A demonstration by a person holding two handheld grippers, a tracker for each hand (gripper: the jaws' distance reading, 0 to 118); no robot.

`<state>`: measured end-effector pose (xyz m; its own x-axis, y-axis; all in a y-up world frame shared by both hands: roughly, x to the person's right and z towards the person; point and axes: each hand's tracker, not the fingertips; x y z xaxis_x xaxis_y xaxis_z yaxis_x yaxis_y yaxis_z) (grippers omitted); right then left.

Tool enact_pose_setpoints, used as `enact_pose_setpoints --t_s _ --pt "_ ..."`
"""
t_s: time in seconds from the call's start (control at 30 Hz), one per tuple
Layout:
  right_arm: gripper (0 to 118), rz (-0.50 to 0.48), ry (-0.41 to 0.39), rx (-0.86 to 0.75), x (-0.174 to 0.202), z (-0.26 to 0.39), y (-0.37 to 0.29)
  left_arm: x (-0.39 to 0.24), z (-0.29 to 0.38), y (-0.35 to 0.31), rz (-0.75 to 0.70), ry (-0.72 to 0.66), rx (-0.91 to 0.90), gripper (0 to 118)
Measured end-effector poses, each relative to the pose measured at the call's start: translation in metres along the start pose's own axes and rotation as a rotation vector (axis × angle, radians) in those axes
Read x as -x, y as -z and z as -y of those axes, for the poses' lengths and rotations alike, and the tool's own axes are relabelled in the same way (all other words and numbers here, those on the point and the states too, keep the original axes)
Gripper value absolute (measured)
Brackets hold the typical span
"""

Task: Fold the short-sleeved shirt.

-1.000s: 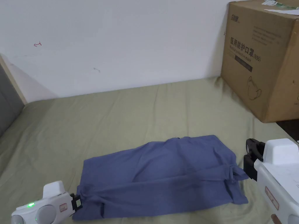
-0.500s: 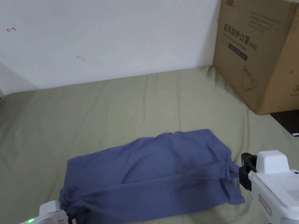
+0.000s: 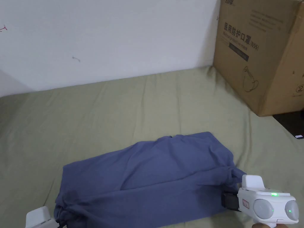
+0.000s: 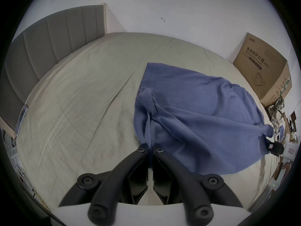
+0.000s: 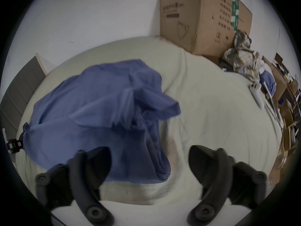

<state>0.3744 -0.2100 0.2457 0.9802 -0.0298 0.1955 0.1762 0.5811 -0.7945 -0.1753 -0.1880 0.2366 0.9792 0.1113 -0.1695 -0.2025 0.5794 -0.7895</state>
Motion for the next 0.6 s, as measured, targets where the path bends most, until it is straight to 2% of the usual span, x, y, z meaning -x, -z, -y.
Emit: enact_pose_setpoints --t_s 0.03,0.1,0.13,0.43,0.6 --pt "29 -0.01 0.004 0.008 -0.001 0.002 0.004 0.0 0.0 0.0 0.001 0.003 0.004 0" --pt "15 -0.062 0.012 0.033 -0.007 0.006 0.017 0.003 0.001 0.0 0.024 0.001 0.01 0" --pt "9 -0.045 0.007 0.02 -0.006 0.006 0.016 0.005 0.001 -0.001 0.034 0.002 0.01 0" --pt "9 -0.077 -0.044 -0.091 -0.011 0.01 -0.058 0.024 0.006 -0.037 0.067 -0.07 -0.014 0" --pt "9 -0.085 -0.061 -0.114 -0.024 0.037 -0.107 0.04 0.034 -0.069 0.069 -0.06 -0.001 0"
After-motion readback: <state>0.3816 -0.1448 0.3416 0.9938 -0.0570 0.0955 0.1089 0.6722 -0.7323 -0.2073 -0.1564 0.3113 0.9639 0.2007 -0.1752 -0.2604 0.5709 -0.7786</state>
